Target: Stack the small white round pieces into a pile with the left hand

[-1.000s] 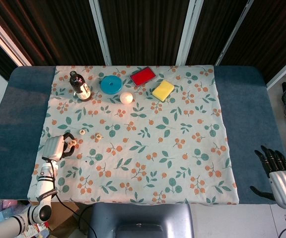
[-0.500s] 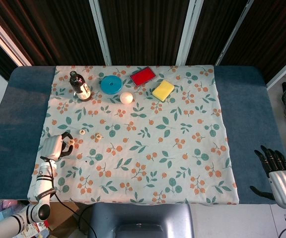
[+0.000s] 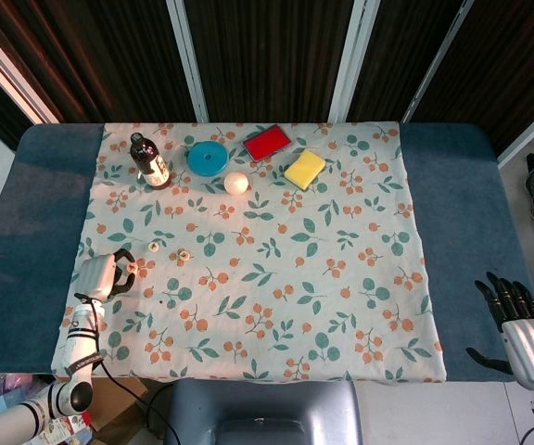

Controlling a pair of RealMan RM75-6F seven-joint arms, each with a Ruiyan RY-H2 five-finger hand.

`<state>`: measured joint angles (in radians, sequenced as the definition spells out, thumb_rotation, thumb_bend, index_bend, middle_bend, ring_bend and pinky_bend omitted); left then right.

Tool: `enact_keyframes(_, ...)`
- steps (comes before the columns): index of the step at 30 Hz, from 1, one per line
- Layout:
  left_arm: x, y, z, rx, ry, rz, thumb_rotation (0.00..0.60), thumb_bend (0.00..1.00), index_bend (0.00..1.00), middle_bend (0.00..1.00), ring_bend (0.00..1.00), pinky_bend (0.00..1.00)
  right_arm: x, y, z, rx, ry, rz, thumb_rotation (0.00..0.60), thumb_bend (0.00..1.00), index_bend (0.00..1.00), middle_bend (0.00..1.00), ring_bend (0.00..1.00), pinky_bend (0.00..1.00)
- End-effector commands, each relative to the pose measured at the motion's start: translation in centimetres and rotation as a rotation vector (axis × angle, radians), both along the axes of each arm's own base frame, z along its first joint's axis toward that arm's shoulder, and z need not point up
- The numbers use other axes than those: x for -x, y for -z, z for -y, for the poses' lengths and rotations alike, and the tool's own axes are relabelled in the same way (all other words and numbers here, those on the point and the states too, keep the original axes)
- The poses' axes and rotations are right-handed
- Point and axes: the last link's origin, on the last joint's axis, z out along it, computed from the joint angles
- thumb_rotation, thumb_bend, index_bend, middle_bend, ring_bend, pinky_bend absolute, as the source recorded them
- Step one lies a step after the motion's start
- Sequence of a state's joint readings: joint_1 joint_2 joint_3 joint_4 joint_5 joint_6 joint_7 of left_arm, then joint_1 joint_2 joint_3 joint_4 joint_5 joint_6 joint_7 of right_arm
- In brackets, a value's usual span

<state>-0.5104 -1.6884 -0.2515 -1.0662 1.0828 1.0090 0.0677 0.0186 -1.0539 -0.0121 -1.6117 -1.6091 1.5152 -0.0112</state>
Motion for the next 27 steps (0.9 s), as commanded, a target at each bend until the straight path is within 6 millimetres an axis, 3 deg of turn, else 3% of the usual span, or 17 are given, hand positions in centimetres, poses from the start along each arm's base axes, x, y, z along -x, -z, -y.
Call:
enact_keyframes(1, 0.0, -0.1, 0.0, -0.003, 0.0, 0.0, 0.6, 0.41, 0.43, 1.0, 1.0, 1.0, 0.0, 0.0, 0.0, -0.001, 0.0, -0.001, 0.6, 0.12, 0.0, 0.0, 0.0, 0.0)
enact_keyframes(16, 0.1, -0.3, 0.1, 0.001, 0.003, 0.001, 0.6, 0.41, 0.36, 1.0, 1.0, 1.0, 0.0, 0.0, 0.0, 0.002, 0.0, 0.0, 0.6, 0.12, 0.0, 0.0, 0.0, 0.0)
enact_keyframes(21, -1.6, -0.1, 0.1, -0.026, 0.051, 0.047, 0.6, 0.41, 0.34, 1.0, 1.0, 1.0, -0.1, 0.0, 0.0, 0.001, -0.002, 0.002, 0.6, 0.12, 0.0, 0.0, 0.0, 0.0)
enact_keyframes(27, -5.4, 1.7, -0.8, -0.05, 0.098, 0.083, 0.6, 0.4, 0.34, 1.0, 1.0, 1.0, -0.1, 0.0, 0.0, -0.003, -0.005, 0.005, 0.6, 0.12, 0.0, 0.0, 0.0, 0.0)
